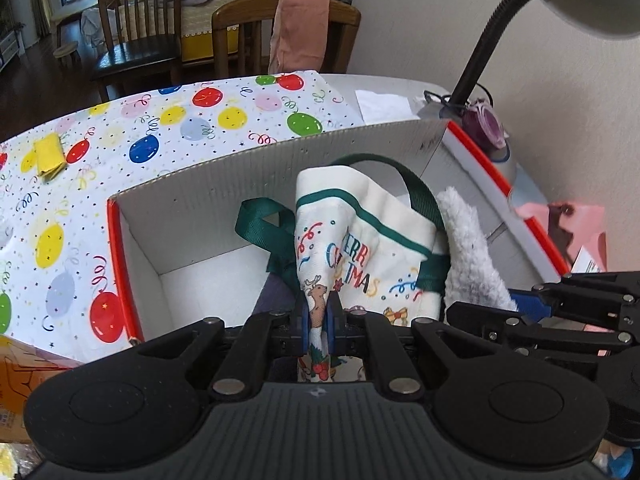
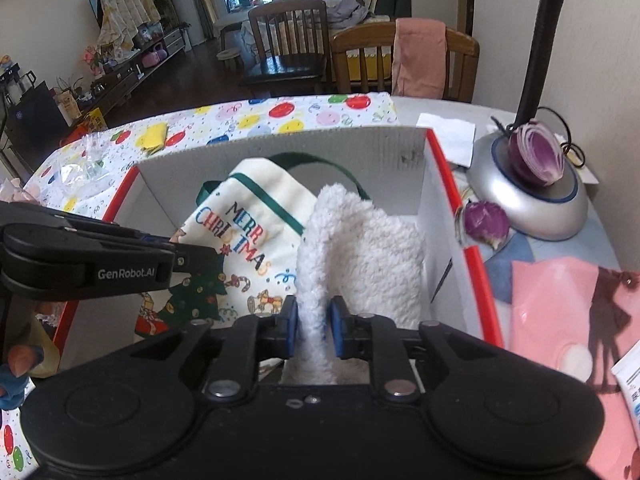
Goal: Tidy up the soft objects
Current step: 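Lower the bag into the box with the left tool while the right tool releases the towel inside, then withdraw both tools from the box back over the table items, then grasp the white napkin with the left tool while the right tool grasps the black mask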
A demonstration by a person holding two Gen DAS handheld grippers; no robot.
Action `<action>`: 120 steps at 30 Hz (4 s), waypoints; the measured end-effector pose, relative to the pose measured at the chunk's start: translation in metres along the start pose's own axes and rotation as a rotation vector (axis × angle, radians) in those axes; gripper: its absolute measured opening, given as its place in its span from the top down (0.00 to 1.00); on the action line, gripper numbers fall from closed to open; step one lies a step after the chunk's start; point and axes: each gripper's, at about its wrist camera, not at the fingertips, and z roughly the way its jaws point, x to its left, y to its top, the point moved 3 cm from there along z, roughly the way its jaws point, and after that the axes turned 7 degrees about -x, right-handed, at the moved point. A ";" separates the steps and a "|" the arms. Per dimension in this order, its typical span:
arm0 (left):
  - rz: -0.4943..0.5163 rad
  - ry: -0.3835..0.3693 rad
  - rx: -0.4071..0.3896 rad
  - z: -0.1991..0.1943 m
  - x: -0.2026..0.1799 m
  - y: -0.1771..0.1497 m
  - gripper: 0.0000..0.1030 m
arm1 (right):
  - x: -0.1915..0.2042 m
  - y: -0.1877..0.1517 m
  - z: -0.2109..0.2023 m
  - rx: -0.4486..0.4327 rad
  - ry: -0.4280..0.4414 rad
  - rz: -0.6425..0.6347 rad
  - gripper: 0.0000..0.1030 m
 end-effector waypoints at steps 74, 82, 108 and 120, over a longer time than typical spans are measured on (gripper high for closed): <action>0.019 -0.151 -0.244 -0.247 0.241 -0.084 0.00 | 0.261 -0.025 -0.092 -0.089 0.113 0.081 0.00; 0.026 -0.152 -0.242 -0.237 0.293 -0.104 0.00 | 0.307 -0.043 -0.054 -0.019 0.122 0.042 0.00; 0.083 -0.134 -0.050 -0.139 0.368 -0.154 0.00 | 0.366 -0.084 0.063 0.198 -0.005 -0.072 0.00; 0.184 -0.070 -0.064 -0.118 0.373 -0.167 0.09 | 0.368 -0.092 0.083 0.246 -0.045 -0.070 0.00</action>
